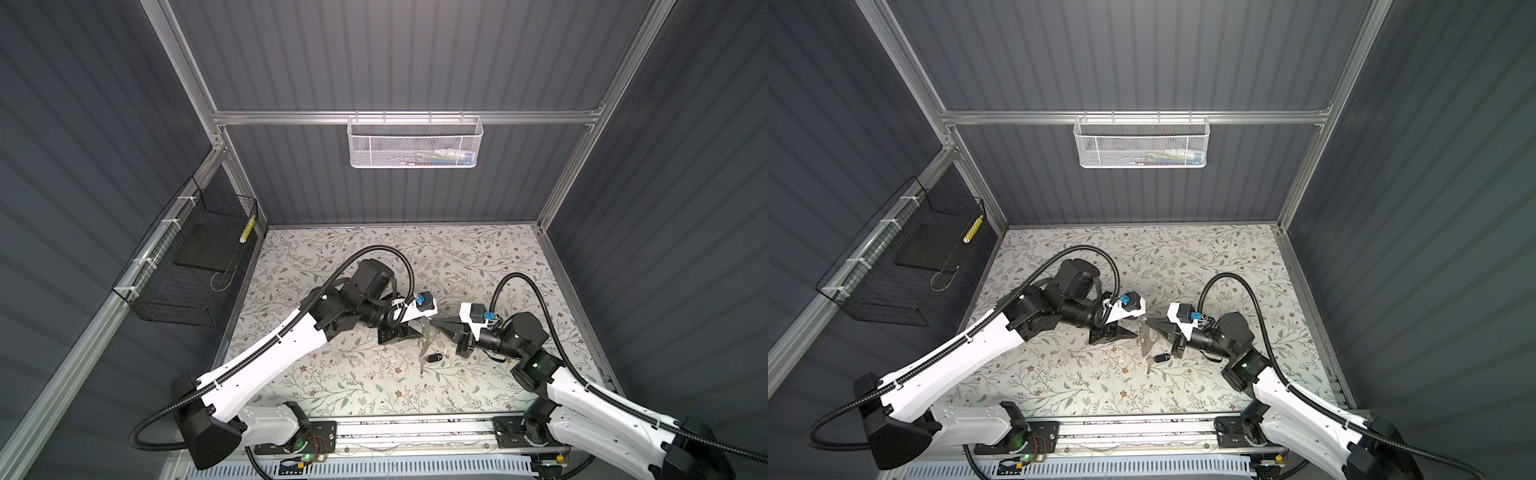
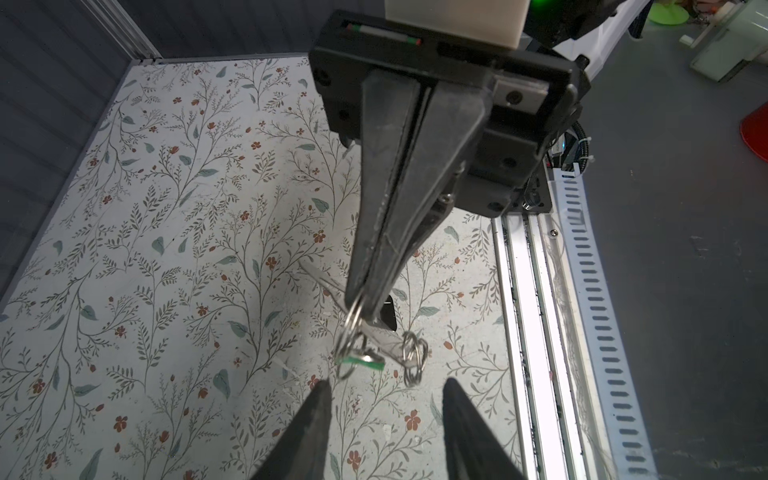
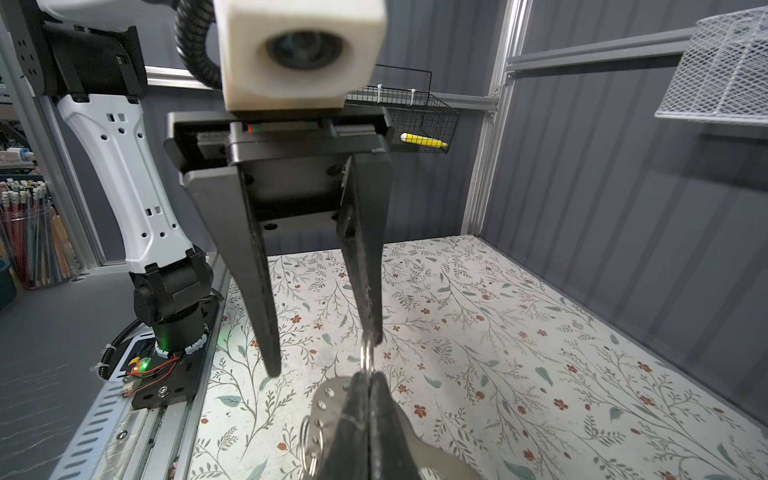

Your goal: Put the keys on the keyring

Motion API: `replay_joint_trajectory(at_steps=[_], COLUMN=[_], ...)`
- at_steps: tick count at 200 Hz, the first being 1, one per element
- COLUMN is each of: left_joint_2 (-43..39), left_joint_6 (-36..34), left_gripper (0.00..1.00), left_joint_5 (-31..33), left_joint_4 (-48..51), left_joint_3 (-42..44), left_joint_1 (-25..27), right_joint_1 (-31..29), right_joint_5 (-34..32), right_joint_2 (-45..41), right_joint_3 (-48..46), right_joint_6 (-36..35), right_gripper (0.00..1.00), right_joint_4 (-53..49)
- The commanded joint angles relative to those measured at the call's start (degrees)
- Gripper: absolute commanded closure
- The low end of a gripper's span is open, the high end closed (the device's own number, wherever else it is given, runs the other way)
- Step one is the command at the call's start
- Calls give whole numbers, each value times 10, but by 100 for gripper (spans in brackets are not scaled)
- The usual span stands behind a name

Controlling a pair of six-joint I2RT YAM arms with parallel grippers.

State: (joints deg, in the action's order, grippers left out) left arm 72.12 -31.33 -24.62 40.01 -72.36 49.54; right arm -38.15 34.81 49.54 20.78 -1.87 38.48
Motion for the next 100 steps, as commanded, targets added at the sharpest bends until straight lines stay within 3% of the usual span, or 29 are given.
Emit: replay_joint_trajectory(at_steps=[1,100], left_joint_2=[-23,-48], left_joint_6=[35,52], left_gripper=[57,72], left_joint_5=[-6,-21], left_joint_4=[-69,-132], left_joint_3=[23,63], left_joint_1=[-3,-5], right_joint_1=[-2,-2], right_joint_5=[14,43], right_joint_2=[5,25], right_joint_3=[-7,-16], right_joint_6=[14,31], right_gripper=[100,100], right_joint_4=[53,111])
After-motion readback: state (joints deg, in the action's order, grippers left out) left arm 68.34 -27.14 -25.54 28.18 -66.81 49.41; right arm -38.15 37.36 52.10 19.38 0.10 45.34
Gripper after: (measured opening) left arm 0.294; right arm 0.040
